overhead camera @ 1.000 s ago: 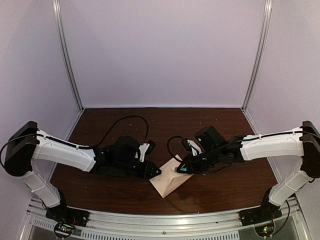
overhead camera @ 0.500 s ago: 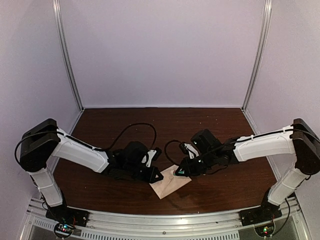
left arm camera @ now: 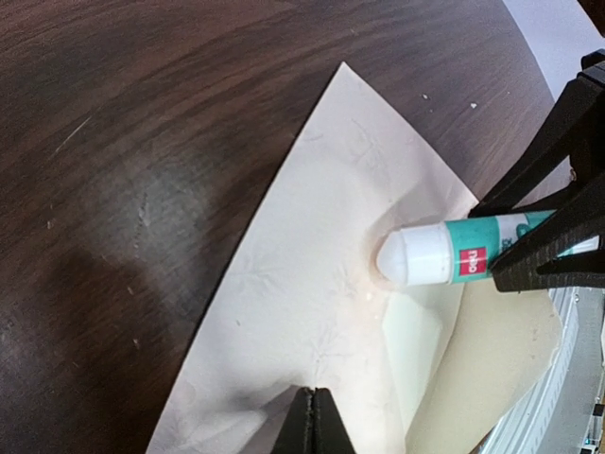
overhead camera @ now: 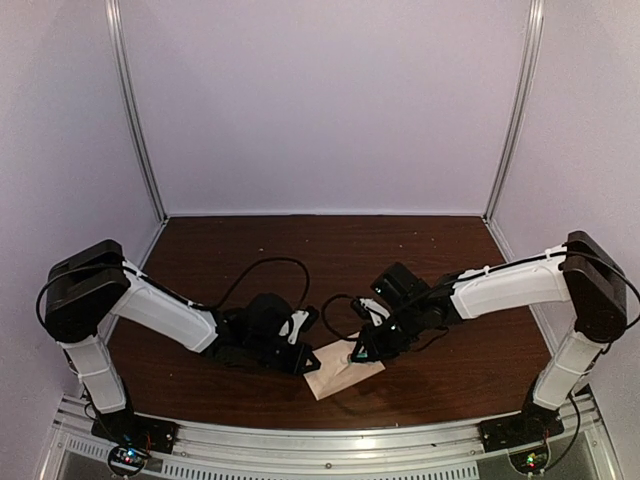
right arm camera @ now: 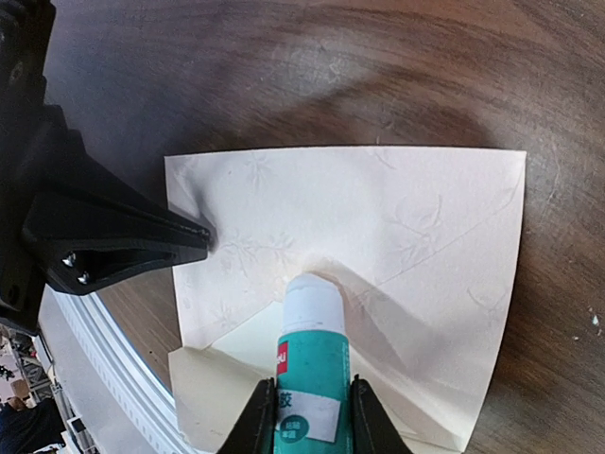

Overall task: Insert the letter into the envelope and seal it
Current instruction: Apply the solid glue to the envelope.

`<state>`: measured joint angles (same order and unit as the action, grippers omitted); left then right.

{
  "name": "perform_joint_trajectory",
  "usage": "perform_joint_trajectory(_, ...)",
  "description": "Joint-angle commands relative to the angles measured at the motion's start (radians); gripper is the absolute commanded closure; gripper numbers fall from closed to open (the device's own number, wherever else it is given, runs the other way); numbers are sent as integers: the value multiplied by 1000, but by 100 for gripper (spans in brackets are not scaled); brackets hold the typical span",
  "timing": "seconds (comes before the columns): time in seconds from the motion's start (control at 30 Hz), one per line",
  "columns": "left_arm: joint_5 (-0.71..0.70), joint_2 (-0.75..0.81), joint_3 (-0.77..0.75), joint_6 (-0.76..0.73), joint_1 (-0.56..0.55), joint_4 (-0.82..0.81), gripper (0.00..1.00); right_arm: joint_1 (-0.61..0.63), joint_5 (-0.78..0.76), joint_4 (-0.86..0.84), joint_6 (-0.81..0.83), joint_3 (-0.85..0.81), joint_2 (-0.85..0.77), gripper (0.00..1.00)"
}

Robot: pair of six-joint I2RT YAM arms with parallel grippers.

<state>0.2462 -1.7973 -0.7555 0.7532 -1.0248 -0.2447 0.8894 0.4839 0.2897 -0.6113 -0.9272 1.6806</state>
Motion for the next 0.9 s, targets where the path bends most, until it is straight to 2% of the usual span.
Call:
perform_joint_trajectory(0.0,9,-24,21,10,-3,-24,100,-6,18,41,36,-21,27,95)
perform_joint_trajectory(0.3,-1,-34,25,24,-4,-29,100,-5,45,-3,30,-8,-26,95)
perform_joint_trajectory(0.53,-14,-39,30,51,-4,-41,100,31,162,-162,-39,158,-154,94)
perform_joint_trajectory(0.87,-23,-46,29,58,-4,-41,100,124,184,-318,-112,292,-209,94)
